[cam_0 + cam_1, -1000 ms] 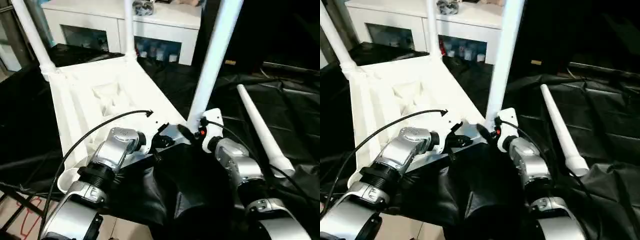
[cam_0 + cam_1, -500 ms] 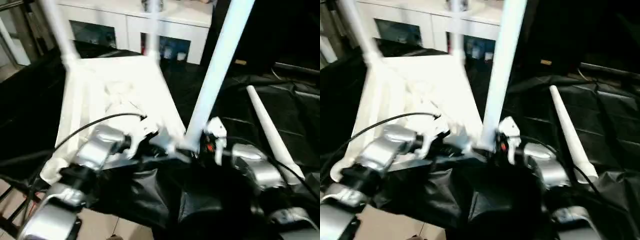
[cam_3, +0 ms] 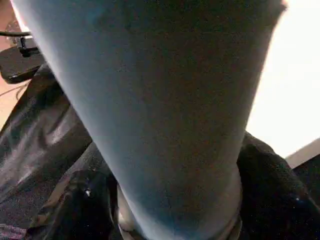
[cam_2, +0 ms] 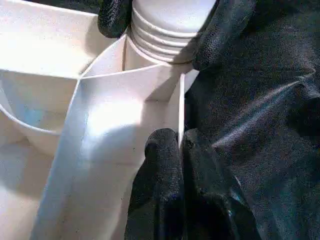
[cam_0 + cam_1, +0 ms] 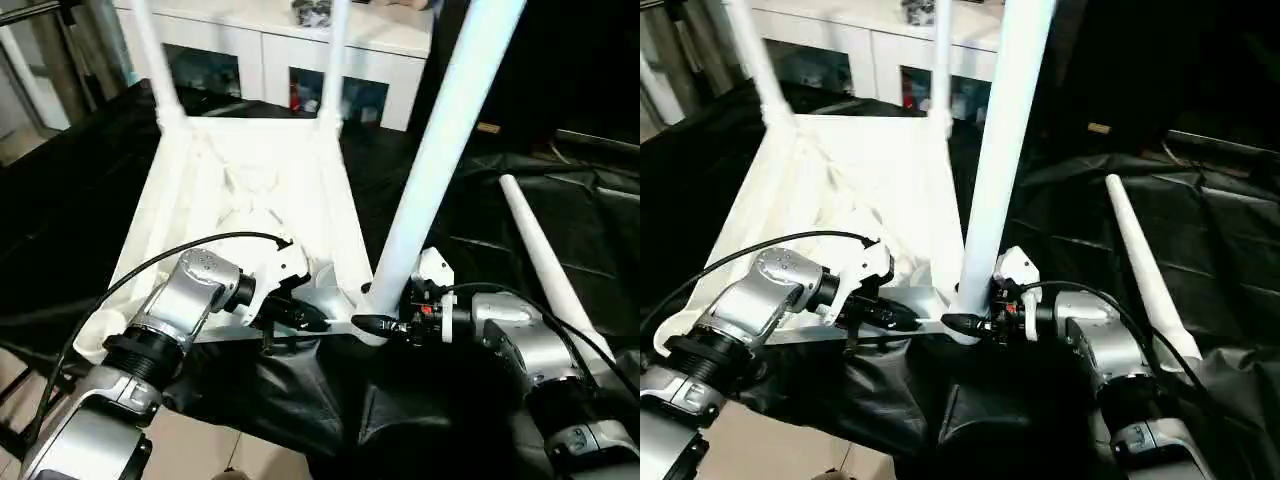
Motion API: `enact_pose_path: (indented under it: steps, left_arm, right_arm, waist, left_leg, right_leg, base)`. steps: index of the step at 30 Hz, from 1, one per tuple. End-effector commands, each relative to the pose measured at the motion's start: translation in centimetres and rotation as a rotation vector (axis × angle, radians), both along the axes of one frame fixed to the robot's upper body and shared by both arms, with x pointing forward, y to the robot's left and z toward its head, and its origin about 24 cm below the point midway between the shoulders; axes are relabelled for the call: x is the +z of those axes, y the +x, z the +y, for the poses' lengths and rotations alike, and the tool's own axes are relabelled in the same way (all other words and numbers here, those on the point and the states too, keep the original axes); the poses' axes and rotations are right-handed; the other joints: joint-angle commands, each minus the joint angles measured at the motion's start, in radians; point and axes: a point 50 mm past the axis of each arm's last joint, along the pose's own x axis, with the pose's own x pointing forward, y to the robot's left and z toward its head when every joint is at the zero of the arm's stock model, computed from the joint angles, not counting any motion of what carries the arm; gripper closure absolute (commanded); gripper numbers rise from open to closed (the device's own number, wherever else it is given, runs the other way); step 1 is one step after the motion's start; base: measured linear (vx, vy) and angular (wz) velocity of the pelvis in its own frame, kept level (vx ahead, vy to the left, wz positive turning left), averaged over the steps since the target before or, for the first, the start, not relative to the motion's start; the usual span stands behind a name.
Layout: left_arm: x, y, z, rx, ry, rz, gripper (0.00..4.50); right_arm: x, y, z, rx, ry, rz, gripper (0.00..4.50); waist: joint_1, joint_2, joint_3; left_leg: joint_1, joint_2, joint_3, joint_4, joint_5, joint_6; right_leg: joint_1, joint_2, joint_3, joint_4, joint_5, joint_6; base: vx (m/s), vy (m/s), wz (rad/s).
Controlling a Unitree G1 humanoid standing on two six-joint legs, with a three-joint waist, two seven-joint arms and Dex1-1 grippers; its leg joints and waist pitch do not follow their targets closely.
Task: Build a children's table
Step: Rotate leg to tighten
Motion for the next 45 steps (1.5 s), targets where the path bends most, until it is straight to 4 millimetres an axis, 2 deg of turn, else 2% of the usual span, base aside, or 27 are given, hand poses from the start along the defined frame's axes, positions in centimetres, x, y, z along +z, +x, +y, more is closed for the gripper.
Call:
enact_pose_path:
  steps: [1, 2, 3, 4, 5, 6, 8, 10, 11, 13, 15, 16, 21, 25, 27, 28, 29, 30, 32, 34, 35, 39, 40, 41, 42, 43, 45]
  left_arm:
    - [0.5, -0.3, -2.2, -0.052, -0.064, -0.024, 4.5]
    - [0.4, 0.0, -2.6, 0.005, -0.072, -0.04, 4.5]
    - [0.4, 0.1, -2.7, 0.023, -0.074, -0.044, 4.5]
    - [0.4, 0.6, -3.2, 0.094, -0.084, -0.057, 4.5]
    - [0.4, 0.9, -3.6, 0.157, -0.091, -0.057, 4.5]
    - [0.4, 1.0, -3.7, 0.169, -0.093, -0.056, 4.5]
    - [0.4, 1.3, -4.5, 0.227, -0.095, -0.06, 4.5]
    - [0.4, 1.4, -4.8, 0.25, -0.095, -0.062, 4.5]
    - [0.5, 1.8, -5.5, 0.316, -0.102, -0.067, 4.5]
    - [0.7, 2.1, -6.3, 0.373, -0.117, -0.079, 4.5]
    - [0.9, 2.2, -7.1, 0.404, -0.133, -0.082, 4.5]
    - [1.0, 2.2, -7.4, 0.403, -0.142, -0.085, 4.5]
    - [1.0, 2.1, -7.6, 0.37, -0.144, -0.113, 4.5]
    - [1.0, 2.7, -7.4, 0.395, -0.131, -0.14, 4.5]
    - [1.0, 2.8, -7.4, 0.405, -0.128, -0.144, 4.5]
    - [1.0, 3.1, -7.2, 0.431, -0.115, -0.153, 4.5]
    - [0.9, 3.2, -7.1, 0.435, -0.113, -0.154, 4.5]
    - [0.9, 3.4, -7.1, 0.452, -0.108, -0.156, 4.5]
    - [0.9, 3.6, -7.1, 0.477, -0.115, -0.168, 4.5]
    - [1.0, 3.9, -7.1, 0.499, -0.124, -0.184, 4.5]
    - [1.0, 4.0, -7.2, 0.509, -0.129, -0.193, 4.5]
    - [1.8, 4.3, -7.3, 0.517, -0.199, -0.232, 4.5]
    - [2.6, 4.3, -7.1, 0.504, -0.246, -0.223, 4.05]
    - [2.7, 4.3, -7.1, 0.5, -0.249, -0.222, 4.05]
    - [2.8, 4.3, -7.0, 0.493, -0.254, -0.221, 3.94]
    - [3.3, 4.5, -6.7, 0.509, -0.268, -0.247, 3.91]
    - [3.7, 4.7, -6.3, 0.532, -0.274, -0.277, 3.83]
  right_arm:
    - [-1.8, -0.8, 1.0, -0.01, -0.026, 0.066, 1.78]
    - [-2.1, -0.4, 1.1, -0.081, -0.037, 0.06, 1.79]
    - [-2.3, -0.2, 1.1, -0.11, -0.041, 0.06, 1.79]
    - [-2.7, 0.5, 1.2, -0.229, -0.059, 0.065, 1.79]
    - [-3.1, 1.0, 1.3, -0.328, -0.071, 0.076, 1.8]
    - [-3.1, 1.1, 1.3, -0.353, -0.074, 0.08, 1.8]
    - [-3.6, 1.7, 1.5, -0.486, -0.091, 0.1, 1.8]
    - [-3.8, 1.9, 1.6, -0.532, -0.097, 0.107, 1.8]
    - [-4.0, 2.0, 2.1, -0.584, -0.096, 0.123, 1.8]
    - [-4.3, 2.0, 2.8, -0.629, -0.097, 0.133, 1.8]
    - [-4.3, 2.1, 3.5, -0.657, -0.084, 0.134, 1.8]
    - [-4.3, 2.2, 3.8, -0.669, -0.078, 0.13, 1.24]
    - [-4.1, 2.6, 3.4, -0.72, -0.092, 0.089, 0.9]
    - [-2.6, 3.0, 1.2, -0.774, -0.047, 0.015, 0.9]
    - [-2.2, 3.0, 0.8, -0.774, -0.032, 0.0, 0.9]
    - [-0.8, 2.7, -0.8, -0.754, 0.04, -0.043, 0.9]
    - [-0.6, 2.6, -1.1, -0.751, 0.053, -0.051, 0.9]
    - [0.3, 2.3, -2.0, -0.739, 0.096, -0.083, 0.9]
    - [1.4, 1.9, -3.2, -0.732, 0.167, -0.112, 0.9]
    - [2.1, 1.6, -4.1, -0.73, 0.208, -0.115, 0.9]
    - [2.2, 1.4, -4.4, -0.725, 0.214, -0.116, 0.9]
    - [1.6, 0.1, -5.0, -0.64, 0.138, -0.089, 0.9]
    - [0.3, -0.2, -4.8, -0.62, 0.011, -0.053, 0.78]
    - [0.2, -0.2, -4.7, -0.62, -0.002, -0.051, 0.78]
    - [-0.1, -0.2, -4.7, -0.62, -0.029, -0.047, 0.78]
    - [-0.7, 0.0, -4.5, -0.643, -0.073, -0.016, 0.78]
    - [-1.1, 0.2, -4.3, -0.662, -0.096, 0.008, 0.78]
  waist:
    - [-0.005, 0.01, -0.059]
    - [-0.005, 0.011, -0.058]
    - [-0.009, 0.01, -0.054]
    - [-0.009, 0.01, -0.054]
    - [-0.013, 0.015, -0.051]
    - [-0.024, 0.009, -0.049]
    - [-0.034, 0.008, -0.051]
    - [-0.041, 0.008, -0.05]
    - [-0.046, 0.008, -0.051]
    - [-0.046, 0.01, -0.052]
    - [-0.048, 0.008, -0.052]
    - [-0.048, 0.007, -0.052]
    - [-0.047, 0.008, -0.055]
    - [-0.043, 0.005, -0.054]
    - [-0.034, 0.006, -0.057]
    - [-0.027, 0.004, -0.056]
    - [-0.02, 0.002, -0.057]
    - [-0.021, -0.001, -0.059]
    - [-0.016, -0.001, -0.064]
    - [-0.019, -0.009, -0.066]
    - [-0.019, -0.013, -0.067]
    - [-0.013, -0.011, -0.069]
    - [-0.011, -0.011, -0.07]
    - [-0.015, -0.01, -0.071]
    - [-0.012, -0.009, -0.074]
    - [-0.015, -0.003, -0.073]
    - [-0.019, -0.007, -0.068]
  left_leg:
    - [0.008, 0.022, 0.003, -0.064, -0.245, 0.03]
    - [0.008, 0.022, 0.003, -0.065, -0.25, 0.026]
    - [0.011, 0.02, 0.002, -0.067, -0.291, 0.012]
    - [0.011, 0.02, 0.002, -0.067, -0.291, 0.012]
    - [0.013, 0.02, 0.0, -0.07, -0.313, -0.001]
    - [0.01, 0.014, -0.007, -0.072, -0.342, -0.019]
    - [0.009, 0.013, -0.008, -0.071, -0.342, -0.016]
    - [0.007, 0.012, -0.008, -0.071, -0.345, -0.012]
    - [0.01, 0.01, -0.007, -0.068, -0.354, -0.005]
    - [0.017, 0.012, -0.004, -0.065, -0.355, -0.001]
    - [0.008, 0.01, -0.005, -0.067, -0.345, 0.006]
    - [0.008, 0.01, -0.004, -0.067, -0.343, 0.009]
    - [0.005, 0.011, -0.004, -0.068, -0.332, 0.018]
    - [0.004, 0.011, -0.001, -0.069, -0.322, 0.024]
    - [0.007, 0.014, 0.0, -0.067, -0.307, 0.031]
    - [0.004, 0.013, 0.003, -0.066, -0.284, 0.04]
    - [0.008, 0.015, 0.005, -0.064, -0.275, 0.051]
    - [-0.003, 0.013, 0.003, -0.064, -0.253, 0.059]
    - [-0.004, 0.013, 0.004, -0.06, -0.223, 0.069]
    - [-0.018, 0.01, 0.003, -0.054, -0.139, 0.108]
    - [-0.016, 0.01, 0.005, -0.051, -0.134, 0.113]
    - [-0.015, 0.01, 0.006, -0.045, -0.104, 0.133]
    - [-0.014, 0.011, 0.007, -0.044, -0.096, 0.134]
    - [-0.018, 0.009, 0.006, -0.043, -0.069, 0.131]
    - [-0.016, 0.01, 0.005, -0.041, -0.061, 0.129]
    - [-0.016, 0.013, 0.004, -0.041, -0.06, 0.131]
    - [-0.016, 0.012, 0.007, -0.042, -0.085, 0.131]
  right_leg:
    - [0.05, -0.054, 0.037, -0.065, -0.204, -0.236]
    - [0.049, -0.055, 0.037, -0.066, -0.216, -0.232]
    - [0.046, -0.056, 0.037, -0.075, -0.29, -0.215]
    - [0.046, -0.056, 0.037, -0.075, -0.29, -0.215]
    - [0.041, -0.057, 0.037, -0.079, -0.345, -0.202]
    - [0.045, -0.056, 0.031, -0.086, -0.435, -0.165]
    - [0.042, -0.056, 0.032, -0.092, -0.459, -0.145]
    - [0.041, -0.054, 0.031, -0.095, -0.468, -0.14]
    - [0.036, -0.054, 0.03, -0.099, -0.484, -0.135]
    - [0.029, -0.053, 0.032, -0.101, -0.464, -0.144]
    - [0.036, -0.051, 0.029, -0.097, -0.448, -0.144]
    - [0.033, -0.051, 0.029, -0.098, -0.447, -0.141]
    - [0.034, -0.051, 0.031, -0.097, -0.419, -0.139]
    - [0.036, -0.049, 0.032, -0.094, -0.381, -0.149]
    - [0.036, -0.051, 0.035, -0.091, -0.351, -0.153]
    - [0.041, -0.049, 0.035, -0.092, -0.322, -0.15]
    - [0.039, -0.049, 0.037, -0.088, -0.291, -0.156]
    - [0.048, -0.05, 0.036, -0.084, -0.273, -0.158]
    - [0.051, -0.052, 0.035, -0.08, -0.238, -0.159]
    - [0.057, -0.05, 0.031, -0.069, -0.139, -0.18]
    - [0.056, -0.05, 0.031, -0.068, -0.137, -0.183]
    - [0.058, -0.053, 0.032, -0.063, -0.099, -0.209]
    - [0.057, -0.052, 0.032, -0.062, -0.082, -0.214]
    - [0.058, -0.048, 0.03, -0.055, -0.042, -0.228]
    - [0.058, -0.052, 0.031, -0.051, -0.021, -0.239]
    - [0.055, -0.052, 0.03, -0.048, -0.002, -0.257]
    - [0.052, -0.049, 0.029, -0.054, -0.027, -0.26]
  base:
    - [0.0, 0.0, 0.0]
    - [0.0, 0.0, 0.0]
    - [0.0, 0.0, 0.0]
    - [0.0, 0.0, 0.0]
    - [0.0, 0.0, 0.0]
    - [0.0, 0.0, 0.0]
    - [0.0, 0.0, 0.0]
    - [0.0, 0.0, 0.0]
    - [0.0, 0.0, 0.0]
    - [0.0, 0.0, 0.0]
    - [0.0, 0.0, 0.0]
    - [0.0, 0.0, 0.0]
    - [0.0, 0.0, 0.0]
    - [0.0, 0.0, 0.0]
    - [0.0, 0.0, 0.0]
    - [0.0, 0.0, 0.0]
    - [0.0, 0.0, 0.0]
    - [0.0, 0.0, 0.0]
    - [0.0, 0.0, 0.0]
    - [0.0, 0.0, 0.0]
    - [0.0, 0.0, 0.0]
    - [0.0, 0.0, 0.0]
    - [0.0, 0.0, 0.0]
    - [0.0, 0.0, 0.0]
    - [0.0, 0.0, 0.0]
    - [0.0, 0.0, 0.0]
    - [0.0, 0.0, 0.0]
